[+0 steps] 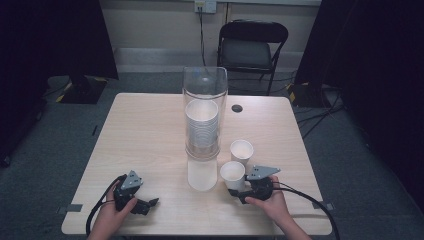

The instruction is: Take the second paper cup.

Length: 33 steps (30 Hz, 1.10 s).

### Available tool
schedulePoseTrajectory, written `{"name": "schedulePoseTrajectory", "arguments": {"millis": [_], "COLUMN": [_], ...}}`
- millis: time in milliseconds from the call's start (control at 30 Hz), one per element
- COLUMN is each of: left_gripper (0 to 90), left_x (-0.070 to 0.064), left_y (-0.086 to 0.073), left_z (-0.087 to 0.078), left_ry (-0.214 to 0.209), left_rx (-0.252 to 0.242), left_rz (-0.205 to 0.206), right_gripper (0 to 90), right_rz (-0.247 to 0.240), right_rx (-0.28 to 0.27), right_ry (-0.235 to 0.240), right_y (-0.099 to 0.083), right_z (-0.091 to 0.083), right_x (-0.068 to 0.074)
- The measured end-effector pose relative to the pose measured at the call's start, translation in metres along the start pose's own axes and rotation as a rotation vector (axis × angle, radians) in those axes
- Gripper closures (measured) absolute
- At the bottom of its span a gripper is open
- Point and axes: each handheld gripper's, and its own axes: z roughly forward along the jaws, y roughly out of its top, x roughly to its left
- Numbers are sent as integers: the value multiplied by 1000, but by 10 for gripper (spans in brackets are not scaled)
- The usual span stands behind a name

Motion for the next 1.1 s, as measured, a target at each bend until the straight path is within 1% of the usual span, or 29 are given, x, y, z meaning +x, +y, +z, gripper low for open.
{"name": "schedulePoseTrajectory", "arguments": {"millis": [67,133,933,1000,1100], "left_gripper": [0,0,0,0,0], "left_x": [0,0,0,0,0], "left_y": [0,0,0,0,0], "left_z": [0,0,0,0,0], "left_ry": [0,0,0,0,0], "left_rx": [0,0,0,0,0], "left_rz": [0,0,0,0,0], "right_gripper": [323,322,315,305,267], "right_rz": [0,-13,-19,-22,-28], "right_rx": [5,9,17,26,35], "right_ry": [-6,-14,-7,-6,-16], "right_y": [-1,-2,-2,-3,-3], "right_z": [-1,0,1,1,0], "right_x": [-1,-1,-1,-1,0]}}
